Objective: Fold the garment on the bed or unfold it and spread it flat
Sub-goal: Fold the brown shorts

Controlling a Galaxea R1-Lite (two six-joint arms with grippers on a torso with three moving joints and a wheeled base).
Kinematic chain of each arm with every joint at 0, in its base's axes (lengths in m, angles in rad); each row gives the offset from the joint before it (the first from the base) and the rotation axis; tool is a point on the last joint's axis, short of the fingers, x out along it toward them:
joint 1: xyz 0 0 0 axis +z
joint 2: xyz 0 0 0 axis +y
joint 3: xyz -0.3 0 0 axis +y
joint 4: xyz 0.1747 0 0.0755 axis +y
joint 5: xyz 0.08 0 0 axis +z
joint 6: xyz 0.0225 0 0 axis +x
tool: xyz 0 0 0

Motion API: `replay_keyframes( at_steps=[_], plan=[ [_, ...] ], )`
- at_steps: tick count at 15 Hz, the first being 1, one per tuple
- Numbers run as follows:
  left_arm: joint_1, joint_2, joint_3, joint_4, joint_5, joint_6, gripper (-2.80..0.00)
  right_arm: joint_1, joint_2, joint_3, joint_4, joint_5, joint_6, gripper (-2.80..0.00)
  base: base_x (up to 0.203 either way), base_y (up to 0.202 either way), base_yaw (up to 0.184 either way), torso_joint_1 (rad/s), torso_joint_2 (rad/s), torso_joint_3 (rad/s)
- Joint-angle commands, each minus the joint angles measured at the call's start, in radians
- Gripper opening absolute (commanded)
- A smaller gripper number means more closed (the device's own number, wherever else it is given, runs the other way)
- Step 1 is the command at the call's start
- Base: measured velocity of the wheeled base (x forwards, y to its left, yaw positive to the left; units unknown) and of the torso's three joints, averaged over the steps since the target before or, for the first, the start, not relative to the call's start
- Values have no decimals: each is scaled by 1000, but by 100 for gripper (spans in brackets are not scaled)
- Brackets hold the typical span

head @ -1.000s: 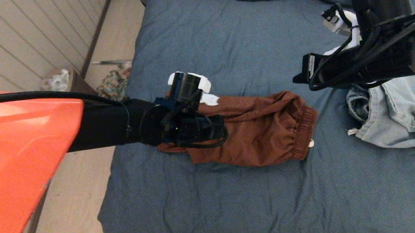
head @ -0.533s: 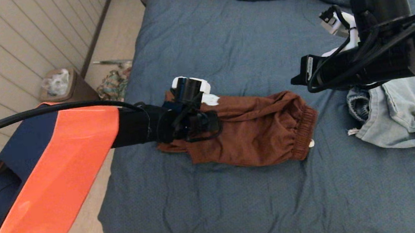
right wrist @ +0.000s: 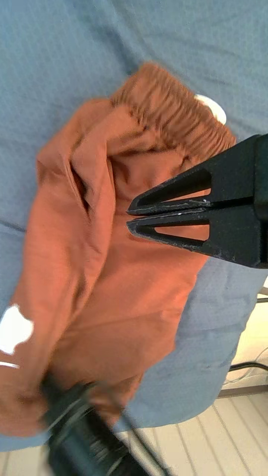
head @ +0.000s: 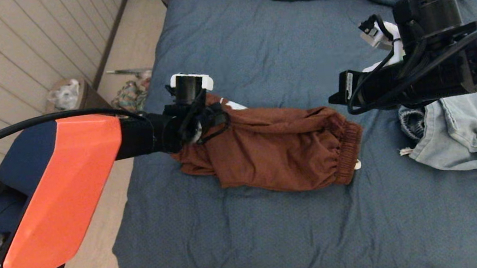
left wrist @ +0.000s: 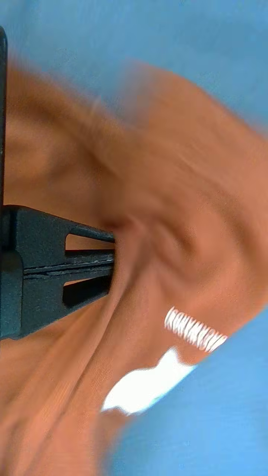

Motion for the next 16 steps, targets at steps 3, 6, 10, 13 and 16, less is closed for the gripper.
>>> replay_keyframes(
  at_steps=[3,6,10,13,16],
  plan=[
    [-46,-69,-5,-145,211,10,-280,3,16,4,-5,0,1,-280,0,0,0,0,0,0],
    [-56,-102,-3,-154,235,11,-280,5,11,19,-38,-3,1,-280,0,0,0,0,0,0],
    [-58,-124,14,-106,283,-2,-280,6,4,15,-32,-6,-2,-280,0,0,0,0,0,0],
    [-57,-216,172,63,232,-132,-280,-3,9,-2,55,-11,-12,-280,0,0,0,0,0,0],
    [-54,-405,404,196,10,-264,-280,-5,12,-44,230,-8,-80,0,0,0,0,0,0,0]
  ],
)
